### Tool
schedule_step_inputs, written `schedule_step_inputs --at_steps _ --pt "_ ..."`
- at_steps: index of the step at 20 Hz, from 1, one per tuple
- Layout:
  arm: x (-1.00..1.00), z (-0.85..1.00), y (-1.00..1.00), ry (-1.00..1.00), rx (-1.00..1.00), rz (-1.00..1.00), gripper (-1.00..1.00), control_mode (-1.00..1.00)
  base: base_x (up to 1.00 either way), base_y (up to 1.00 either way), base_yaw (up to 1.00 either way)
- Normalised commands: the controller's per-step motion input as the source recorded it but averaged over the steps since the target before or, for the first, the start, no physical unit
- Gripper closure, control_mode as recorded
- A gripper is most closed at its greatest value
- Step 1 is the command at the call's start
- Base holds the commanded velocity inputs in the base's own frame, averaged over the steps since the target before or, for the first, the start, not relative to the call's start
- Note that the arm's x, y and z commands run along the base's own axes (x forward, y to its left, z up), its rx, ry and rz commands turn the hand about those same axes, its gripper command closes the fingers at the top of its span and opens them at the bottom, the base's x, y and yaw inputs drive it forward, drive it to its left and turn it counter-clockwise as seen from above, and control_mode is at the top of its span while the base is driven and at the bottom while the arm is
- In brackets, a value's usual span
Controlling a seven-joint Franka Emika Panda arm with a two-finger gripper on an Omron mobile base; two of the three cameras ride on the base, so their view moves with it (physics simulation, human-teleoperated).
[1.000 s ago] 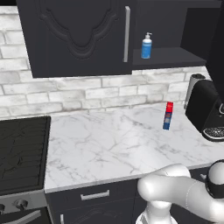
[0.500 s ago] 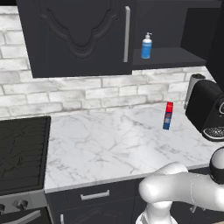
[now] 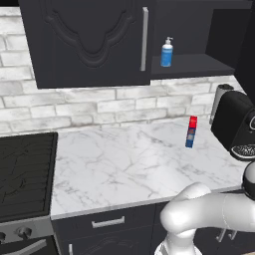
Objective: Pick the soap dispenser and soap dispenser from the cabinet and place them on the counter.
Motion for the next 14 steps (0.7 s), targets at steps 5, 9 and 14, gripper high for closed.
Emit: schedule_step_inputs --at_steps 5,9,14 --pt "-0.44 0.11 0.04 -0.09 -0.03 -0.02 -1.00 -1.00 0.00 0.00 0.00" --pt "-0.36 0.17 0.22 -0.05 -0.10 -0.01 -1.00 -1.00 0.00 0.00 0.00" --pt "-0.35 0.11 0.28 -0.03 -0.08 -0.03 -1.00 -1.00 0.00 0.00 0.00"
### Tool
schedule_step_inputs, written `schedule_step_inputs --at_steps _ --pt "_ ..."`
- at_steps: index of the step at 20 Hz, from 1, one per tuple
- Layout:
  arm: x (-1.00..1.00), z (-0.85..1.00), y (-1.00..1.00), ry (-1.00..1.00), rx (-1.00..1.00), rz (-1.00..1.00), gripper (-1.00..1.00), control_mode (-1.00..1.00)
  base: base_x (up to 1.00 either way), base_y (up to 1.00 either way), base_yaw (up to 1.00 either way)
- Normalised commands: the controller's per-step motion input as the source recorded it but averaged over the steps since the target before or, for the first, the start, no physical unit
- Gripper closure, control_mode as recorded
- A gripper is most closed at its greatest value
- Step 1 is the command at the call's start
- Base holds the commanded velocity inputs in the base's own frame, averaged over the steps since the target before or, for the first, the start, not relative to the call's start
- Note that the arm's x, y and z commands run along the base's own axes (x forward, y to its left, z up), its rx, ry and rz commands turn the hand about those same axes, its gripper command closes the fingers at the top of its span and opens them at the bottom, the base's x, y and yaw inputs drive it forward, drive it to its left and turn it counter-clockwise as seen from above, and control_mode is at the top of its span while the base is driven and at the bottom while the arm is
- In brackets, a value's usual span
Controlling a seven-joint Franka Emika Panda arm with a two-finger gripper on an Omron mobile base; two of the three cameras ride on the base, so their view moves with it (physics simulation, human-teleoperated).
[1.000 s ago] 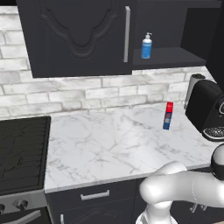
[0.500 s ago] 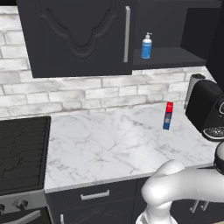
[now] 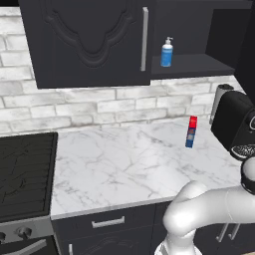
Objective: Pick the soap dispenser and soap dispenser from the cabinet and place them on the counter.
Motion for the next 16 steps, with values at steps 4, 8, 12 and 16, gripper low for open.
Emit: schedule_step_inputs --at_steps 4,8,12,16 --pt "-0.28 0.02 0.30 0.00 -0.04 -0.07 -1.00 -1.00 0.00 0.00 0.00" --pt "-0.20 0.00 0.32 0.01 -0.01 -0.09 -1.00 -1.00 0.00 0.00 0.00" --pt "-0.15 0.00 0.28 0.02 0.00 -0.11 -1.00 -1.00 0.00 0.00 0.00" --pt "-0.16 -0.01 0.26 0.06 0.00 -0.11 -1.00 -1.00 0.00 0.00 0.00"
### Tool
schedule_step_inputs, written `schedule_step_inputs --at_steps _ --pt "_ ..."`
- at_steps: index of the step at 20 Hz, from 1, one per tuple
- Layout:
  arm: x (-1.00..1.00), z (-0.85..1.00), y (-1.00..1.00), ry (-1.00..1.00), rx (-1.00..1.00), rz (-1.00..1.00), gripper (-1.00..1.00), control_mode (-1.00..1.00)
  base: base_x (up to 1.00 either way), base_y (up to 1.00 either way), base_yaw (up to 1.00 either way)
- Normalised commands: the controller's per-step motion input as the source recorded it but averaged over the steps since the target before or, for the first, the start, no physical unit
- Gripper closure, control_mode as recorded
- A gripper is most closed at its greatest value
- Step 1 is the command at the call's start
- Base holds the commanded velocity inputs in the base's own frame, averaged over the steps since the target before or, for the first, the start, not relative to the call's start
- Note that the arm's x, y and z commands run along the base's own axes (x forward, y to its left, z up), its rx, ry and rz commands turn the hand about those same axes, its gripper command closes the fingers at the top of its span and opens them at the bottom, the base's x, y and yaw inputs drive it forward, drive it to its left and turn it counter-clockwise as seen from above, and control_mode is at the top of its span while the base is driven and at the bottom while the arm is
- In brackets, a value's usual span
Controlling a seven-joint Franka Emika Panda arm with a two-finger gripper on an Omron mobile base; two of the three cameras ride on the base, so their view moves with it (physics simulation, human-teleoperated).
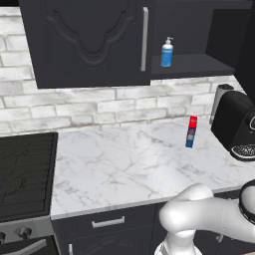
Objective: Pick the soap dispenser and soap dispenser from the cabinet and place them on the counter.
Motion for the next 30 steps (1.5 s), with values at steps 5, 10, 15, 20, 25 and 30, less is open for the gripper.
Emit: schedule_step_inputs --at_steps 5,10,15,20,25,30 --pt "-0.13 -0.04 0.07 0.05 -0.01 -0.16 -1.00 -1.00 0.00 0.00 0.00" --pt "-0.10 -0.05 0.00 0.03 -0.03 -0.18 -1.00 -1.00 0.00 0.00 0.00" --pt "-0.12 0.01 0.09 0.01 -0.06 -0.12 -1.00 -1.00 0.00 0.00 0.00" --pt "-0.04 0.07 0.37 0.04 -0.09 -0.04 -1.00 -1.00 0.00 0.00 0.00" --pt "0.03 0.18 0.35 0.05 -0.16 -0.01 -1.00 -1.00 0.00 0.00 0.00" --pt "0.06 0.12 0.26 0.01 -0.20 -0.03 -1.00 -1.00 0.00 0.00 0.00"
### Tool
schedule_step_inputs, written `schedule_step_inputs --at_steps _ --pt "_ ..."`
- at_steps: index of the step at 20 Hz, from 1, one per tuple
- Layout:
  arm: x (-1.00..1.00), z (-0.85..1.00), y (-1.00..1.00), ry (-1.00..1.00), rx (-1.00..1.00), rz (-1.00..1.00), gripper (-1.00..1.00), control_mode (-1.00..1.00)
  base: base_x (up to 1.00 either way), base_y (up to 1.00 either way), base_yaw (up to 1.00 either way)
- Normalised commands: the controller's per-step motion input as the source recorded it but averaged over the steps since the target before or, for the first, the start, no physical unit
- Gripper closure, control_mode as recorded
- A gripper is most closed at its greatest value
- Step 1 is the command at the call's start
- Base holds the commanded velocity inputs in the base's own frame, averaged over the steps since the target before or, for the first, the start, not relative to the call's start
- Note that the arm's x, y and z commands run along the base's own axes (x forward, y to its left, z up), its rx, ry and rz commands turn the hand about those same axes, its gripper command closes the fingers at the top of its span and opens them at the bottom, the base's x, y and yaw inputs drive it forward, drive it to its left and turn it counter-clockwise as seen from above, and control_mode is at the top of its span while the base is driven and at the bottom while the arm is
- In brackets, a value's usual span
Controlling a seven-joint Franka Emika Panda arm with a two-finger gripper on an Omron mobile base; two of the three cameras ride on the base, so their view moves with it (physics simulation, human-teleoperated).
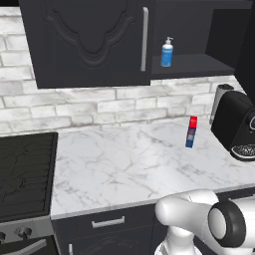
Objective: Pick the soap dispenser and soap dispenser from the cabinet and place them on the counter.
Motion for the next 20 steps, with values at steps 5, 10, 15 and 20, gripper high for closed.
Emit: schedule_step_inputs --at_steps 5,10,15,20 --pt "0.01 -0.02 0.23 0.06 -0.23 -0.02 -1.00 -1.00 0.00 0.00 0.00" --pt "0.04 -0.02 0.20 0.03 -0.25 -0.02 -1.00 -1.00 0.00 0.00 0.00" --pt "0.29 -0.07 0.17 0.09 -0.15 -0.06 -1.00 -1.00 0.00 0.00 0.00" --pt "0.34 -0.03 0.20 0.09 -0.10 -0.06 -1.00 -1.00 0.00 0.00 0.00"
